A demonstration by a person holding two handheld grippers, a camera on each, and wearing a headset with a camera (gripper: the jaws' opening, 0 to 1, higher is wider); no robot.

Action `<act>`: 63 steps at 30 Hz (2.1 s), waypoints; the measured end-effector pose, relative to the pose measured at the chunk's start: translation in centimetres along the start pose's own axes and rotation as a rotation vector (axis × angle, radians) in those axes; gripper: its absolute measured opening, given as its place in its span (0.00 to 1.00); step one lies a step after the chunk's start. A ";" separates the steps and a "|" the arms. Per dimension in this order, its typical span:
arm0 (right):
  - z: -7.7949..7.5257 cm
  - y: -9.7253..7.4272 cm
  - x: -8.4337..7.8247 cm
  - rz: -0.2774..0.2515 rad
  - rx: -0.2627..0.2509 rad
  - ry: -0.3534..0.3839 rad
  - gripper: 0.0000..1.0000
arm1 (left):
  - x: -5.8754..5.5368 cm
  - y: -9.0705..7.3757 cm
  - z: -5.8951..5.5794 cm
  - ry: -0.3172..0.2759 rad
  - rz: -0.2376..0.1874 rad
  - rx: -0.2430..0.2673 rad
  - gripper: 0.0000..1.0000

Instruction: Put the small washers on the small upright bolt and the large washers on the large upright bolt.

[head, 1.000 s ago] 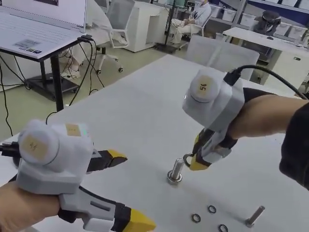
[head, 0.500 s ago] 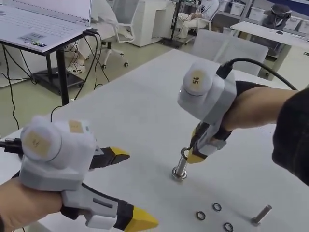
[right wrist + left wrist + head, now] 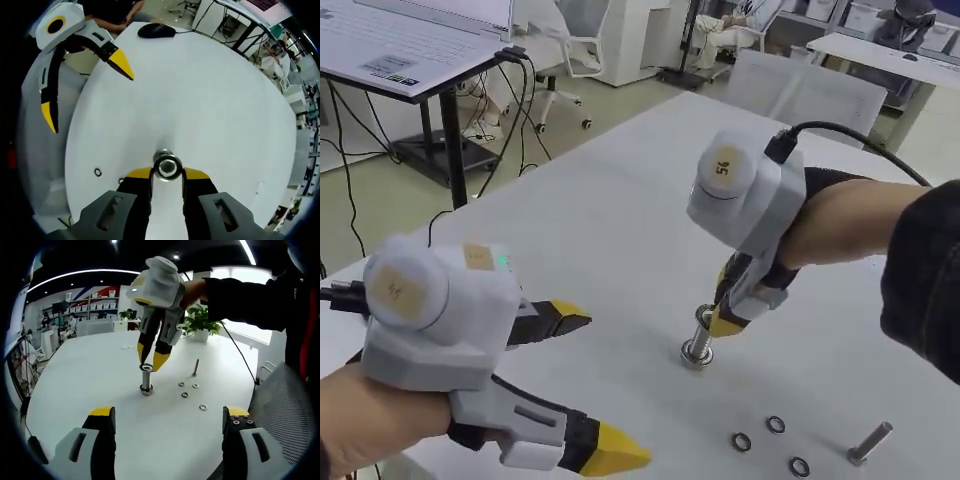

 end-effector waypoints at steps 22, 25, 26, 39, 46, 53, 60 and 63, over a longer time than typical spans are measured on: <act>-1.1 1.6 -0.1 0.011 0.023 0.012 0.23 | -0.2 -0.1 0.1 -0.007 0.008 -0.005 0.88; -1.0 1.9 -0.2 0.014 0.026 0.016 0.23 | -0.3 -0.1 0.1 -0.009 0.009 -0.004 0.88; -0.9 2.0 -0.2 0.012 0.027 0.016 0.23 | -0.3 -0.1 0.1 -0.010 0.010 -0.004 0.88; -0.7 3.5 -0.3 0.018 0.049 0.023 0.23 | -0.5 -0.1 0.1 -0.016 0.015 0.001 0.88; -0.7 4.3 -0.5 0.021 0.059 0.029 0.23 | -0.6 0.0 0.1 -0.017 0.017 0.001 0.88; -0.8 4.8 -0.6 0.024 0.062 0.031 0.23 | -0.6 0.0 0.0 -0.018 0.018 0.000 0.88; -0.8 5.1 -0.6 0.028 0.066 0.033 0.23 | -0.6 0.1 0.1 -0.020 0.019 0.002 0.88; -0.8 5.1 -0.6 0.028 0.066 0.036 0.23 | -0.7 0.1 0.1 -0.022 0.020 0.001 0.88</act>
Point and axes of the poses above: the centre of the closed fingertips' face, and the gripper's own axes: y roughly forward along the fingers, z roughly to its left, x roughly out of its top, the point moved 10 cm from there along -y, roughly backward along the fingers, and after that the axes turned 9 degrees about x, right-handed, at the moved point
